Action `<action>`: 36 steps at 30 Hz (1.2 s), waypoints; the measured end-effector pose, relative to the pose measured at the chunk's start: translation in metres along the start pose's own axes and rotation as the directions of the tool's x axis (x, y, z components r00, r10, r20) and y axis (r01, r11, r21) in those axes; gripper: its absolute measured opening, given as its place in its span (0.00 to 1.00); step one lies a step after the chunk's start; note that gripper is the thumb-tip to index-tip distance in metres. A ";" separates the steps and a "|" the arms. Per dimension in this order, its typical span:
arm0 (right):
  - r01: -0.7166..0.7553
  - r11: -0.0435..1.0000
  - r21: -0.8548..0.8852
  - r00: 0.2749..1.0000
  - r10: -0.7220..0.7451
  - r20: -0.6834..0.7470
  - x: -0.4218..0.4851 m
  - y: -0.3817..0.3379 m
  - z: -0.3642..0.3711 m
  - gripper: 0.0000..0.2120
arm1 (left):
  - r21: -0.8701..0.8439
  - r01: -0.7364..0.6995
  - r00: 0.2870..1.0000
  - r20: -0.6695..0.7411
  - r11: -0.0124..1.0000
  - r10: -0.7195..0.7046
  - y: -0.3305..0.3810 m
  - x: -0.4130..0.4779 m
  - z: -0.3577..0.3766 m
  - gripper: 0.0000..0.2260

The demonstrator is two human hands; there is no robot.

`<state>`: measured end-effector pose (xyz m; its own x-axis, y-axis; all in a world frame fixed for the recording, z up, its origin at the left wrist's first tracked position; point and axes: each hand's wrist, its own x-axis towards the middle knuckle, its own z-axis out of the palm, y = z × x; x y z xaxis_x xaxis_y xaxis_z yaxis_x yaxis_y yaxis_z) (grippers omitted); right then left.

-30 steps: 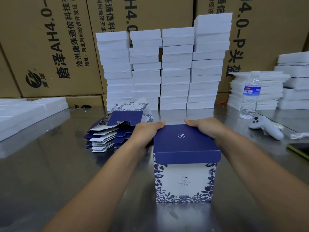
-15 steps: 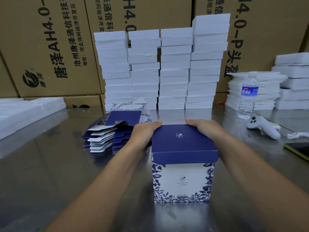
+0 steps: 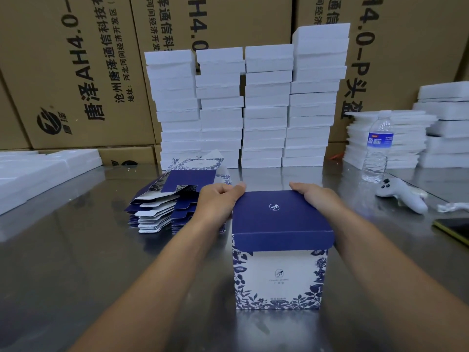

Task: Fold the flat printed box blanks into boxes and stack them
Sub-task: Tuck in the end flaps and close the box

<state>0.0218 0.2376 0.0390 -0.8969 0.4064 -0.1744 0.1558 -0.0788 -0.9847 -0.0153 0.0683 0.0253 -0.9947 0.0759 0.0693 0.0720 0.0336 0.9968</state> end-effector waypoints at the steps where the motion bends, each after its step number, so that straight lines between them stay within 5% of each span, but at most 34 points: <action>1: -0.001 1.000 -0.001 1.000 0.001 0.000 0.000 0.000 0.000 0.09 | 0.082 -0.072 0.997 -0.017 0.994 0.074 0.003 -0.002 -0.002 0.08; 5: 0.018 0.999 -0.028 1.000 -0.018 -0.005 0.001 0.000 0.000 0.09 | 0.397 -0.343 0.937 0.079 0.851 0.340 0.020 -0.025 -0.013 0.08; 10: 0.057 0.997 -0.044 0.998 -0.059 -0.037 0.002 0.002 0.003 0.09 | 0.381 -0.595 0.800 0.357 0.708 0.482 0.012 -0.078 -0.012 0.04; 16: 0.236 0.966 -0.108 0.971 -0.240 -0.019 0.010 0.003 -0.003 0.10 | 0.360 -0.665 0.742 0.221 0.654 0.633 -0.010 -0.069 -0.002 0.06; 21: 0.542 0.808 -0.231 0.837 -0.493 0.239 0.002 0.012 -0.011 0.05 | 0.334 -0.684 0.714 0.123 0.649 0.689 -0.026 -0.040 0.005 0.09; 31: 0.799 0.576 -0.173 0.597 -0.795 0.109 0.014 0.050 0.012 0.09 | 0.394 -0.713 0.636 0.018 0.580 0.771 -0.047 0.002 0.017 0.07; 36: 0.832 0.538 -0.134 0.549 -0.833 0.072 0.022 0.053 0.025 0.05 | 0.378 -0.739 0.611 0.025 0.558 0.792 -0.051 0.010 0.009 0.05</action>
<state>0.0000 0.2193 -0.0173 -0.6519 0.2235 0.7246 -0.6072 0.4184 -0.6754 -0.0279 0.0767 -0.0252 -0.5485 0.0984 0.8304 0.8028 0.3396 0.4901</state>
